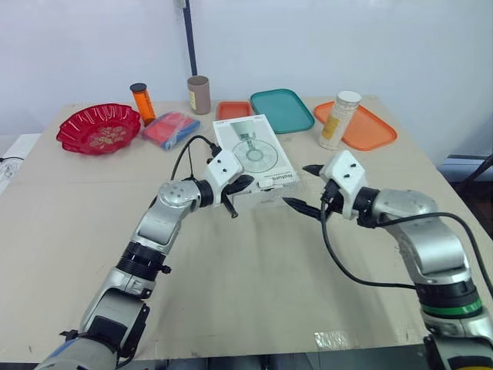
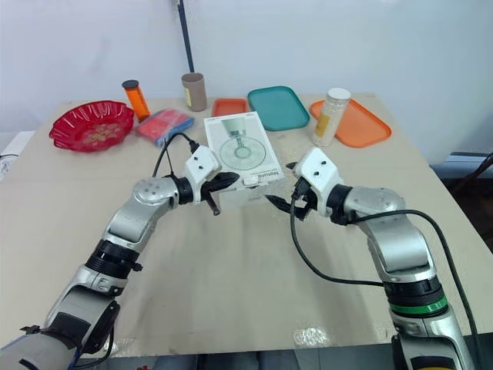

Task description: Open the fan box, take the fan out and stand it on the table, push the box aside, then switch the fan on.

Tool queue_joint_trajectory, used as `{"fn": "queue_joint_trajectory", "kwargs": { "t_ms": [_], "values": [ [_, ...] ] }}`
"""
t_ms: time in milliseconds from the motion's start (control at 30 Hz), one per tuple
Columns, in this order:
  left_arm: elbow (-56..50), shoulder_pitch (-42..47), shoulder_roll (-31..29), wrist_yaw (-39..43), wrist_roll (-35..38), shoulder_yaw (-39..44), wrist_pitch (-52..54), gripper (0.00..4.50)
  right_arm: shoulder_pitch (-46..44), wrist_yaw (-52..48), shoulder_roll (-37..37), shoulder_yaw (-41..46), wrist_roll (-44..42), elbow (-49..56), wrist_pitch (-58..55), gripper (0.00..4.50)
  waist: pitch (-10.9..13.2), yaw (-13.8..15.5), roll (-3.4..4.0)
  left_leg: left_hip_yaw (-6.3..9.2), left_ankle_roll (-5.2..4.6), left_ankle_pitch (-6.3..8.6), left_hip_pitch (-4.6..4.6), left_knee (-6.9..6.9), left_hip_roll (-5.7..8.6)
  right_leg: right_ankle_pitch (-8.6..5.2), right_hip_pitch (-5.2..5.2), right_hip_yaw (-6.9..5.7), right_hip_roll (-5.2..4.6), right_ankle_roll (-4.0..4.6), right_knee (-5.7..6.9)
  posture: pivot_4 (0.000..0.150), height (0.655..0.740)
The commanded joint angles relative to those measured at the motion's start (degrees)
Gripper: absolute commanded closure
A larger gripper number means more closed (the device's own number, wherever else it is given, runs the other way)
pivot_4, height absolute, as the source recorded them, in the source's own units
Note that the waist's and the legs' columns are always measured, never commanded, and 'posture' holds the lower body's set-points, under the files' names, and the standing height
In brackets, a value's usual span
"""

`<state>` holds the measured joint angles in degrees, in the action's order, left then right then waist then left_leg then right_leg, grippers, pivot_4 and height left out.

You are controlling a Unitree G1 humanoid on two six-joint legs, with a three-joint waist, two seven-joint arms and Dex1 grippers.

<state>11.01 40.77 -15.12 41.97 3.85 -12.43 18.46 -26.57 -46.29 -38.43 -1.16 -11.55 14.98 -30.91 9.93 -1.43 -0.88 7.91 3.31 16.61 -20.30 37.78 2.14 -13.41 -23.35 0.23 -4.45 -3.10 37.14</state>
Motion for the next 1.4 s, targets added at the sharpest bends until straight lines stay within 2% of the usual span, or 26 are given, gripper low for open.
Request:
{"fn": "queue_joint_trajectory", "kwargs": {
  "t_ms": [33, 533, 967, 1400],
  "values": [
    [-0.4, -0.5, -1.3, 0.1, -0.4, 0.2, 1.6, 4.45, -0.4, -0.3, -1.2, 0.9, 0.7, -2.4, 4.0, 0.00, 0.0, 0.0, 0.02, -0.01, -0.01, 0.00, 0.04, 0.00, 0.00, 0.00, 0.01, 0.01, 0.01, 0.00, 0.02, 0.150, 0.7400],
    [-2.3, -1.5, -3.6, -0.1, -0.3, 0.4, 3.5, 4.45, -2.7, -0.5, 2.9, -4.4, 3.1, -12.7, 9.9, 0.00, 0.0, 0.0, 0.01, -0.01, 0.06, -0.03, 0.02, -0.01, -0.01, 0.00, -0.01, 0.03, 0.02, 0.00, 0.01, 0.150, 0.7400],
    [-2.2, -1.3, -3.3, -0.2, -0.2, 0.0, 3.5, 4.45, 2.1, -3.9, 1.1, -3.4, -0.8, -3.2, 6.4, 0.00, 0.0, -0.1, 0.02, -0.01, 0.05, -0.03, 0.03, -0.01, -0.02, 0.00, -0.01, 0.05, 0.02, 0.00, 0.02, 0.150, 0.7400],
    [-2.1, -1.4, -2.8, 0.0, -0.2, -0.3, 3.4, 4.45, 4.3, -5.0, -1.5, -2.9, -1.6, 1.1, 5.3, 0.00, 0.0, 0.1, 0.01, -0.01, 0.05, -0.03, 0.02, -0.01, -0.01, 0.00, 0.00, 0.04, 0.02, 0.00, 0.01, 0.150, 0.7400]
  ]
}}
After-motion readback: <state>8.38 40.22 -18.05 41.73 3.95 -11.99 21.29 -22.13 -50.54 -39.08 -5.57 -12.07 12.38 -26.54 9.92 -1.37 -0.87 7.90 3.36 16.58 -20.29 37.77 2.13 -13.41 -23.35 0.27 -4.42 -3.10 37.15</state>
